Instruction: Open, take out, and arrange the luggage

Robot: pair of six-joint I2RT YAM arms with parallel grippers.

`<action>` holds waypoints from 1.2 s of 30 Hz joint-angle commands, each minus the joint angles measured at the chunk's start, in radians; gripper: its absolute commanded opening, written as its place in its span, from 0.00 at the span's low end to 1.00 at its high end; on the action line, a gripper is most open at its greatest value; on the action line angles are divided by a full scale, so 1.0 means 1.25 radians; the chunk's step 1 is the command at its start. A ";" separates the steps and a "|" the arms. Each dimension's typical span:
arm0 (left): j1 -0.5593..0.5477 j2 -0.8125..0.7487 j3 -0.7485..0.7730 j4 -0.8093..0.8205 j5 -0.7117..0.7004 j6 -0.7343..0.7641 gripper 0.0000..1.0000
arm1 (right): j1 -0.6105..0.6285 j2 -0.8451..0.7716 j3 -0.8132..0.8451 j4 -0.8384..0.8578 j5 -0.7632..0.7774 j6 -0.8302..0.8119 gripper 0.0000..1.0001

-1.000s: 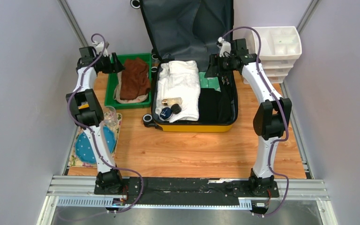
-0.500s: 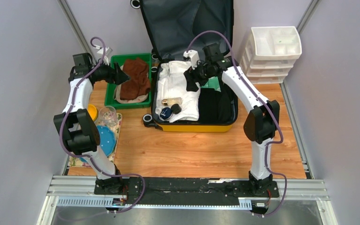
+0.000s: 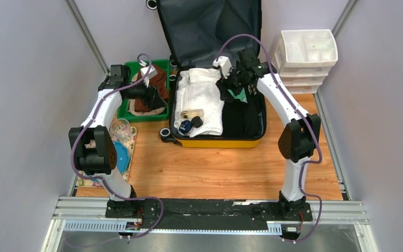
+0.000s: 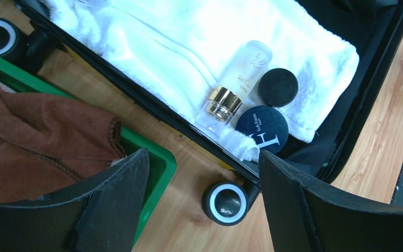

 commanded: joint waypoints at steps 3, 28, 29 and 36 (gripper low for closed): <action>0.065 -0.041 -0.048 0.158 0.057 -0.214 0.82 | 0.168 0.029 0.093 -0.012 0.024 -0.099 0.63; 0.180 -0.132 -0.285 0.491 -0.007 -0.590 0.80 | 0.315 0.241 0.134 0.047 0.259 -0.265 0.54; 0.180 -0.131 -0.288 0.494 -0.009 -0.596 0.80 | 0.316 0.245 0.139 0.049 0.261 -0.268 0.54; 0.180 -0.100 -0.264 0.508 -0.005 -0.636 0.80 | 0.313 0.258 0.118 0.063 0.295 -0.296 0.56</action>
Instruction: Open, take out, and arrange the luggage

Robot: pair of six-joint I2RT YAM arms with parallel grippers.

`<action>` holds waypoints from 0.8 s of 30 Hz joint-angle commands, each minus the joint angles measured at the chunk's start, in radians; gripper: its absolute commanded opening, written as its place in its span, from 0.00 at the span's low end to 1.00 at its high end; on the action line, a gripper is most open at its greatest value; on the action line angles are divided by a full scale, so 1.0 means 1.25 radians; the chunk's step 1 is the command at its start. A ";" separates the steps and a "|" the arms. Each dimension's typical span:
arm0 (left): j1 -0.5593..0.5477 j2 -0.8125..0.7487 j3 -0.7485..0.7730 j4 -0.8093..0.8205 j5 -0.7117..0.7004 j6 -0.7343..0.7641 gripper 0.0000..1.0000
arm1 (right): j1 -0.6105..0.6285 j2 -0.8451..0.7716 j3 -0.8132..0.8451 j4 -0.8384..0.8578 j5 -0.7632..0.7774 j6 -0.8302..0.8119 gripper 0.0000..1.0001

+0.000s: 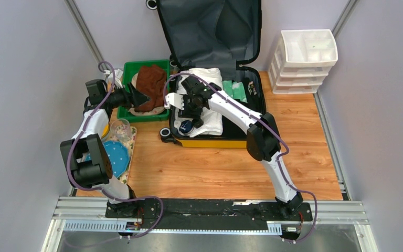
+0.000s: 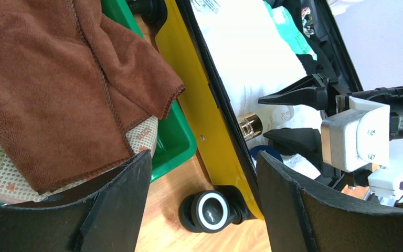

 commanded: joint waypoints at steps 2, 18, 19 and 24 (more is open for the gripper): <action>0.000 0.026 0.040 0.034 0.015 -0.042 0.81 | -0.007 0.027 -0.017 0.026 0.056 -0.036 0.57; -0.032 0.044 0.090 0.021 0.049 -0.015 0.79 | -0.068 -0.054 0.054 0.097 -0.035 0.111 0.00; -0.036 0.042 0.095 0.019 0.047 -0.014 0.79 | -0.074 -0.089 0.046 0.118 -0.050 0.133 0.00; -0.041 0.055 0.110 0.050 0.048 -0.051 0.79 | -0.171 -0.178 0.005 0.284 -0.154 0.366 0.00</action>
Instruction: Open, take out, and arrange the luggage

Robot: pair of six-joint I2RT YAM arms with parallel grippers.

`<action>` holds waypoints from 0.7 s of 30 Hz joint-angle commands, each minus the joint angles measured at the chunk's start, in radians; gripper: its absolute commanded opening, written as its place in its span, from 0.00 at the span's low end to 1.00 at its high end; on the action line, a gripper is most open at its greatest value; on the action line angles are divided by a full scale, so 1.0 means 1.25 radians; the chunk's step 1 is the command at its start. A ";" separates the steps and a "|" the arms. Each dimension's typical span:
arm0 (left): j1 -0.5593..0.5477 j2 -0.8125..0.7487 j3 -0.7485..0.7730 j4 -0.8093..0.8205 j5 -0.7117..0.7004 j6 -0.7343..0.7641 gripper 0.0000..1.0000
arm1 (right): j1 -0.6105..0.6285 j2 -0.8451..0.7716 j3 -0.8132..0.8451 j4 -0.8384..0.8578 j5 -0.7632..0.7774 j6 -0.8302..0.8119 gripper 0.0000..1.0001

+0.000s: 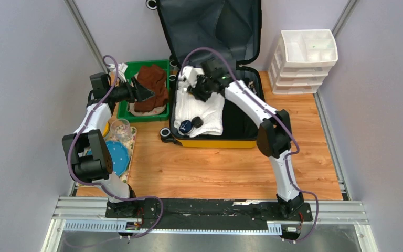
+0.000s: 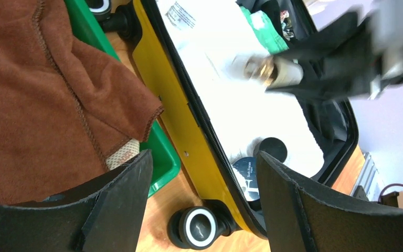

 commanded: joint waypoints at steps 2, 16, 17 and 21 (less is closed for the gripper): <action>-0.007 0.012 0.056 0.043 0.031 -0.025 0.79 | -0.155 -0.183 0.000 0.279 -0.163 0.383 0.00; -0.013 0.041 0.103 0.044 0.047 -0.052 0.79 | -0.569 -0.355 -0.222 0.868 0.130 0.722 0.00; -0.014 0.046 0.104 0.043 0.047 -0.055 0.79 | -0.594 -0.350 -0.218 0.890 0.158 0.715 0.00; -0.018 0.051 0.100 0.043 0.046 -0.054 0.79 | -0.647 -0.295 -0.174 0.903 0.182 0.724 0.00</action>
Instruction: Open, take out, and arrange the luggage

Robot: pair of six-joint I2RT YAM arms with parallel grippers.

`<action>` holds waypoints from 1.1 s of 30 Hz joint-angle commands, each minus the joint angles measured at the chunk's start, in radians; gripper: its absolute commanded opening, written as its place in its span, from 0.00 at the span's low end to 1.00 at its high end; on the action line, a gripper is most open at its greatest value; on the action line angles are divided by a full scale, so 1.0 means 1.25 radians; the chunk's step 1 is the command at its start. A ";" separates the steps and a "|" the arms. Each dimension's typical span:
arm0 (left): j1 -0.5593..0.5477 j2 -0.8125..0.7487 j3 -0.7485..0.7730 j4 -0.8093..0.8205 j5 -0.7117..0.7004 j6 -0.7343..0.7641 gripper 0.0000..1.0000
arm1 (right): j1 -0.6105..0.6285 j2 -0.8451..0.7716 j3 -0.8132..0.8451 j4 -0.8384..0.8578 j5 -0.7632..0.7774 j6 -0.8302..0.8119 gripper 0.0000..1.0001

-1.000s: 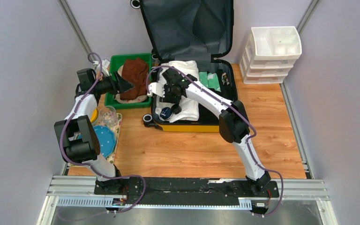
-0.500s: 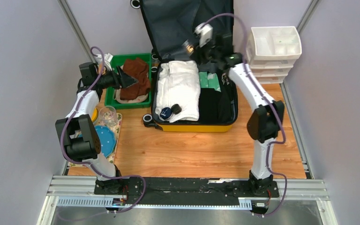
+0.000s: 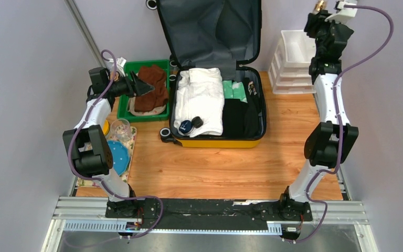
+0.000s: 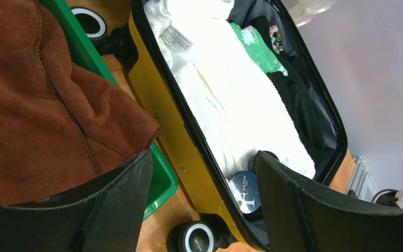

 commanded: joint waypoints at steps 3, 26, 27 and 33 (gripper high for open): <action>-0.008 0.011 0.025 0.021 0.017 -0.006 0.79 | -0.057 0.082 0.084 0.129 0.119 0.034 0.00; -0.006 0.054 0.029 -0.117 -0.009 0.093 0.80 | -0.109 0.436 0.463 -0.020 0.062 0.061 0.00; -0.006 0.057 0.030 -0.119 -0.009 0.094 0.80 | -0.107 0.442 0.468 -0.018 0.068 0.058 0.00; -0.006 0.074 0.044 -0.145 -0.008 0.107 0.80 | -0.093 0.482 0.505 -0.004 0.081 0.034 0.01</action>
